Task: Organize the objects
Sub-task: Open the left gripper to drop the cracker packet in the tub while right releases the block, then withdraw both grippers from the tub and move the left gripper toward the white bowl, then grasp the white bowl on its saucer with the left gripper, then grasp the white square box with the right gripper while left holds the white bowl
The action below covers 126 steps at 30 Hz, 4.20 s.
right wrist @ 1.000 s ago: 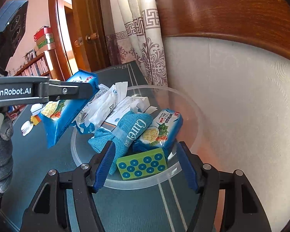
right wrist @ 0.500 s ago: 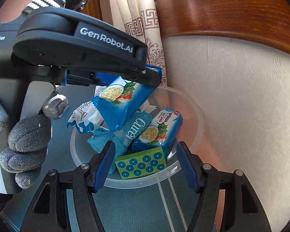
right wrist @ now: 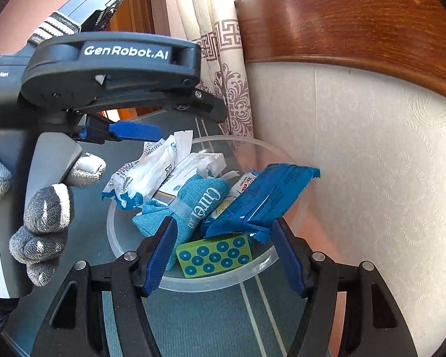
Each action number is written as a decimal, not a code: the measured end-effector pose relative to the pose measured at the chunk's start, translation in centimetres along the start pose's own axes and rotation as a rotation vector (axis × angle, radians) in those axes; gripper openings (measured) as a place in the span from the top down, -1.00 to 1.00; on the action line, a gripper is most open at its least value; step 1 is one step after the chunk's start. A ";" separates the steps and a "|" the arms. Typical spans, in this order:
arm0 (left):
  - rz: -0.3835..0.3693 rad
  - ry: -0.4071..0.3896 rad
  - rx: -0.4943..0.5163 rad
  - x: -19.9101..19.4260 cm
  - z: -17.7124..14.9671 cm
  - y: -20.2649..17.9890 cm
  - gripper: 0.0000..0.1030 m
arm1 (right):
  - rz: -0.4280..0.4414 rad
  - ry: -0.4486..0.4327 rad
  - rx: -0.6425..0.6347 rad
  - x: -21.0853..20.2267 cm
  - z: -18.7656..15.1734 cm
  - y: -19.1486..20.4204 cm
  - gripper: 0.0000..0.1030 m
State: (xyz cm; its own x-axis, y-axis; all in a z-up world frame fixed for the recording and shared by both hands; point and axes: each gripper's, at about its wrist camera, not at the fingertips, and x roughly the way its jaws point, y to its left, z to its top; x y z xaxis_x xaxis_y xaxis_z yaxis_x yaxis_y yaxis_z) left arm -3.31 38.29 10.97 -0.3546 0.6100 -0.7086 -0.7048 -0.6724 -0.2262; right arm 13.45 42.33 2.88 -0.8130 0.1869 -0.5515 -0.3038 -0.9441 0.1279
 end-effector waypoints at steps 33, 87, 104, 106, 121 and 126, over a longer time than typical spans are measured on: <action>0.233 -0.059 -0.264 -8.1 -8.3 13.8 -0.87 | -0.060 0.050 0.015 5.1 4.0 -0.8 -0.53; 0.700 -0.046 -0.493 -12.5 -14.9 33.2 -0.53 | 0.258 0.070 -0.201 4.1 2.0 18.4 -0.54; 0.699 -0.134 -0.388 -13.5 -15.0 30.9 -0.04 | 0.332 0.208 -0.086 10.7 3.7 21.1 -0.54; 0.698 -0.150 -0.394 -14.0 -15.1 30.8 -0.03 | 0.340 0.227 -0.040 12.0 4.4 21.1 -0.54; 0.684 -0.157 -0.418 -13.9 -15.5 30.6 -0.04 | 0.431 0.310 0.204 21.2 7.9 21.9 -0.54; 0.685 -0.155 -0.424 -13.9 -15.6 30.7 -0.04 | 0.405 0.296 0.168 22.0 8.1 22.8 -0.50</action>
State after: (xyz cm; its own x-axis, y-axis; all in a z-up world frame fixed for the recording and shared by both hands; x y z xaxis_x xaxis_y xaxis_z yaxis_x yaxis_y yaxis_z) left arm -10.48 2.62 3.45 -0.7248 0.0372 -0.6879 -0.0204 -0.9993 -0.0325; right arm -15.34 27.07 0.33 -0.7140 -0.2916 -0.6365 -0.0898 -0.8635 0.4963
